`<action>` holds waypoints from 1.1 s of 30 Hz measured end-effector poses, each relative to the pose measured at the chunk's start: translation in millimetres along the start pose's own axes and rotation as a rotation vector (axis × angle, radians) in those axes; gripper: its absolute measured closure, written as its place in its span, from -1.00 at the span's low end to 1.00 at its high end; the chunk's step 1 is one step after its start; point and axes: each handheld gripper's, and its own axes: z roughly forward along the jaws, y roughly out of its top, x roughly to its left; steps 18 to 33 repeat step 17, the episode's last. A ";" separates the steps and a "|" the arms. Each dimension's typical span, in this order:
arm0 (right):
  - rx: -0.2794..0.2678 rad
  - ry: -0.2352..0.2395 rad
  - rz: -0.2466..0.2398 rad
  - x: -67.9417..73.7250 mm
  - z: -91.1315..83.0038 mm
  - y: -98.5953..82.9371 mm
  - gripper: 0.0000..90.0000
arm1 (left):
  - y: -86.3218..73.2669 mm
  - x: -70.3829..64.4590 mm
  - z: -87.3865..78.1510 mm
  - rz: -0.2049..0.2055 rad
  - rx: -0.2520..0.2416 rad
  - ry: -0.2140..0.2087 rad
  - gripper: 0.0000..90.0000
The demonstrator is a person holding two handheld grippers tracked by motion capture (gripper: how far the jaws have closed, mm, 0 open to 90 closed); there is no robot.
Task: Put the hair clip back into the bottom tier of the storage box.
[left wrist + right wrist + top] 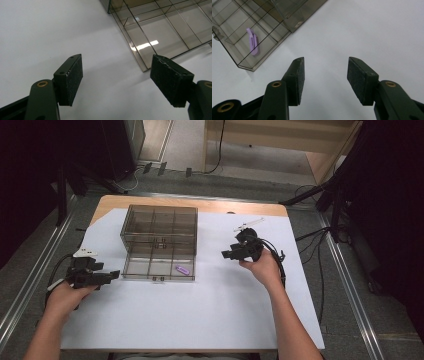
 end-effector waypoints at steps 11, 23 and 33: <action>-0.005 0.012 0.003 0.8 2.3 0.2 0.11 | 0.7 -2.0 1.5 -0.003 0.001 -0.002 -0.39; 0.000 0.018 0.006 0.6 5.0 0.3 0.13 | 0.2 0.3 0.7 -0.003 -0.002 -0.001 -0.39; 0.000 0.018 0.006 0.6 5.0 0.3 0.13 | 0.2 0.3 0.7 -0.003 -0.002 -0.001 -0.39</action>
